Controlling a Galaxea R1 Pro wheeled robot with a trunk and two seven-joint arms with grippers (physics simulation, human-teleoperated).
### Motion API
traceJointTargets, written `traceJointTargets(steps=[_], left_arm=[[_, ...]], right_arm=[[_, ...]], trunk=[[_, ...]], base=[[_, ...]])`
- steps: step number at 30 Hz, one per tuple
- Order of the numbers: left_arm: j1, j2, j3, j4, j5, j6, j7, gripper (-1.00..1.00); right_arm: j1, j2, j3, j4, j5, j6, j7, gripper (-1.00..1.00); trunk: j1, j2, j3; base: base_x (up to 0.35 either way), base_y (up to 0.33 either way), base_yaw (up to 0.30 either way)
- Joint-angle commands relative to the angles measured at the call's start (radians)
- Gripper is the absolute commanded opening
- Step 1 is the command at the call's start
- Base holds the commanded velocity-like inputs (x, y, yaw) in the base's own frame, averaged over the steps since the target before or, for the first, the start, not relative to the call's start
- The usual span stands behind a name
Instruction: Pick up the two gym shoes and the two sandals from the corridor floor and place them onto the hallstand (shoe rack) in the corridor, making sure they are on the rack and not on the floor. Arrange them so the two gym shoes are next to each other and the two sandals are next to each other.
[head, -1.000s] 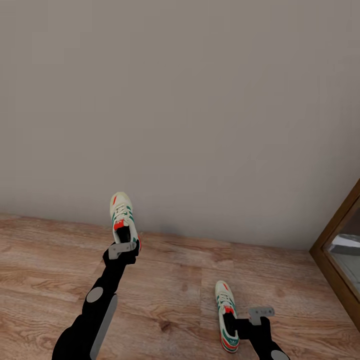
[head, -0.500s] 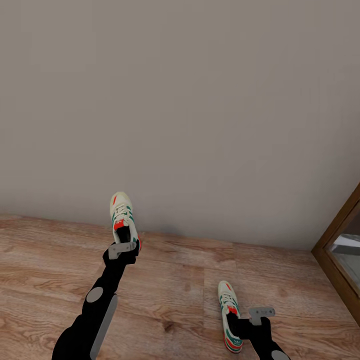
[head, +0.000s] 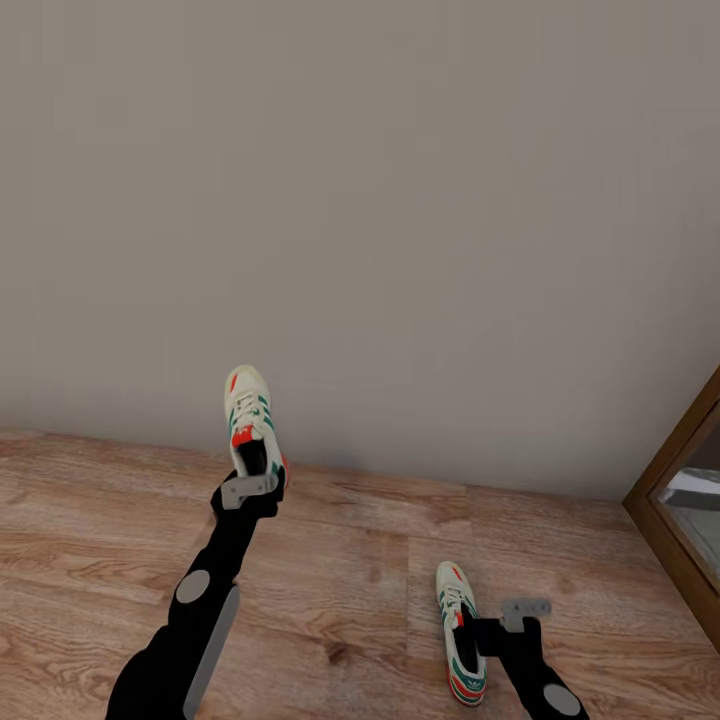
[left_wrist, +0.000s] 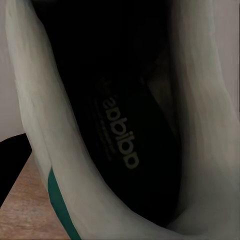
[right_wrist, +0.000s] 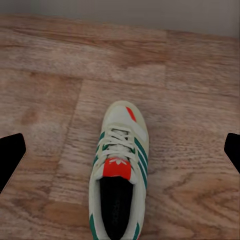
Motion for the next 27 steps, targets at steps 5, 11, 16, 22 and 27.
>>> traceJointTargets(steps=[5,11,16,22,27], left_arm=[[-0.001,0.000,-0.014,-0.029,0.006,-0.013,0.007,-1.00],[-0.001,0.000,-0.016,-0.060,0.006,-0.015,0.007,-1.00],[-0.001,0.000,-0.016,-0.061,0.006,-0.015,0.007,-1.00],[-0.001,0.000,-0.016,-0.061,0.006,-0.015,0.007,-1.00],[-0.001,0.000,-0.016,-0.061,0.006,-0.015,0.007,-1.00]], right_arm=[[0.006,0.000,0.002,-0.023,0.002,-0.019,0.000,1.00],[0.006,0.000,0.002,-0.023,0.002,-0.022,0.000,1.00],[0.006,-0.001,-0.002,-0.012,0.000,-0.034,0.000,1.00],[0.005,-0.004,-0.002,0.015,-0.002,-0.067,0.000,1.00],[-0.002,-0.005,-0.002,0.043,-0.002,-0.095,0.000,1.00]], trunk=[[0.000,0.000,-0.001],[0.000,0.000,-0.001],[0.000,0.000,-0.001],[0.000,0.000,-0.001],[0.000,0.000,-0.001]], base=[[0.000,0.000,0.000],[0.000,0.000,0.000],[0.000,0.000,0.000],[0.000,0.000,0.000],[0.000,0.000,0.000]])
